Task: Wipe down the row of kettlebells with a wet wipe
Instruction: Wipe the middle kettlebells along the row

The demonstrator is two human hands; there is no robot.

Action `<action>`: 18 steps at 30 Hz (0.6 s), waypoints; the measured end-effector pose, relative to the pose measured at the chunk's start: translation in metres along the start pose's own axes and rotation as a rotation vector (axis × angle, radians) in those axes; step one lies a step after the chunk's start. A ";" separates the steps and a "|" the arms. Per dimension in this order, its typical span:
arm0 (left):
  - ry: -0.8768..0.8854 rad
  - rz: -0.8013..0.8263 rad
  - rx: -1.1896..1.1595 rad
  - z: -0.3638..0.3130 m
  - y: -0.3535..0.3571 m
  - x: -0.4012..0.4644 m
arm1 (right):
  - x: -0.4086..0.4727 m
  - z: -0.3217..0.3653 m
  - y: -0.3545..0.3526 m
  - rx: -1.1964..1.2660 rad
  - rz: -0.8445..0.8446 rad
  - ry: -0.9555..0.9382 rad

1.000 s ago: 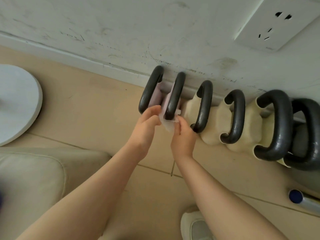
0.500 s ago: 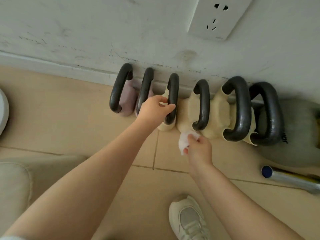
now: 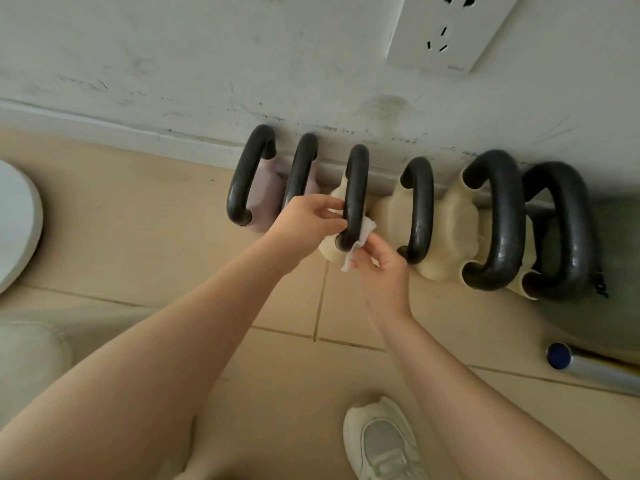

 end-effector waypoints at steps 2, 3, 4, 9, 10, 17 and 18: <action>0.011 -0.010 -0.012 0.002 0.000 0.000 | 0.003 -0.005 0.005 -0.028 0.060 0.019; 0.015 -0.013 -0.011 0.002 0.000 0.000 | 0.003 -0.006 0.009 -0.030 0.104 0.032; 0.018 -0.013 -0.008 0.003 0.001 0.000 | 0.004 -0.008 0.012 -0.044 0.149 0.035; 0.024 -0.015 -0.020 0.003 0.001 0.001 | 0.006 -0.001 0.025 -0.001 0.133 0.043; 0.028 -0.013 -0.024 0.003 0.001 0.001 | 0.003 0.001 0.027 0.058 0.143 0.058; 0.031 -0.006 -0.087 0.006 0.002 0.000 | -0.003 0.002 0.024 0.265 0.164 0.147; 0.032 -0.010 -0.091 0.006 0.002 0.000 | -0.003 0.000 0.026 0.236 0.156 0.159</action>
Point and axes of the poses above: each hand's wrist, its own x-axis towards the middle knuckle, its own y-axis out of the palm, z = x × y, the point moved 6 cm from there along x, towards the middle knuckle, and after that the axes turned 5 degrees about y, right-handed, at the moved point
